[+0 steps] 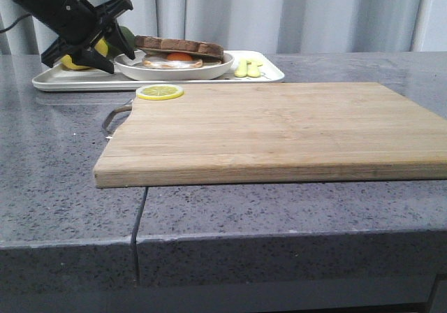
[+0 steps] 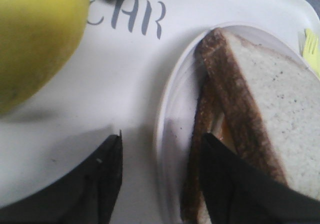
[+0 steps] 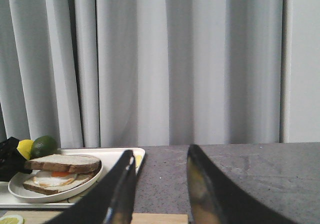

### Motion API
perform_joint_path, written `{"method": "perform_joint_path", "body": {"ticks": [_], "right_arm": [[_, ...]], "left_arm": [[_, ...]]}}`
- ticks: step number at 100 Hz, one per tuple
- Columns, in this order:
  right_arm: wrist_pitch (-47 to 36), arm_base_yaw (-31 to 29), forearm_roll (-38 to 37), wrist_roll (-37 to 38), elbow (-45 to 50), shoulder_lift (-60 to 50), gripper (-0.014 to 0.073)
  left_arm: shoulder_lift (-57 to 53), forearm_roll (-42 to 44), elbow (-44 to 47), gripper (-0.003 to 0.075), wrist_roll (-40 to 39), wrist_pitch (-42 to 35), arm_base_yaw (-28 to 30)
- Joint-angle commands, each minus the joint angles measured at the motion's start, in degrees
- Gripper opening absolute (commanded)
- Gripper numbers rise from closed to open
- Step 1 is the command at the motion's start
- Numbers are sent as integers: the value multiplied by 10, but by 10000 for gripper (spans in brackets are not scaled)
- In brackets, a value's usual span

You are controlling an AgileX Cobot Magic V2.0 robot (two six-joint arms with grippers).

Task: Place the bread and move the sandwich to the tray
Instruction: 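Open the left gripper and withdraw it from the plate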

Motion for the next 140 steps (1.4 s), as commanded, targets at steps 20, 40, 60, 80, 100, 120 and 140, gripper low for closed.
{"method": "perform_joint_path", "body": {"ticks": [20,40,60,80,100,120,140], "right_arm": [[-28,-5,-25,-5,-15,0,277],[-32,-5,-25,-5,-15,0,277],[-42,-5,-25,-5,-15,0,277],[-51,-5,-25,-5,-15,0,277],[-51,-5,-25,-5,-15,0,277],[-51,-5,-25,-5,-15,0,277],[-51,-5,-25,-21,-15,0,277]], "left_arm": [[-42,87,-94,331,-9,59,2],[-43,195,-175,331,-23,161,2],[-92,207,-232,331,-24,182,2],[-182,217,-235,331,-14,177,2],[-263,217,-233,331,9,208,1],[-340,217,-233,331,25,286,1],[-433,215,-179,330,34,267,-5]]}}
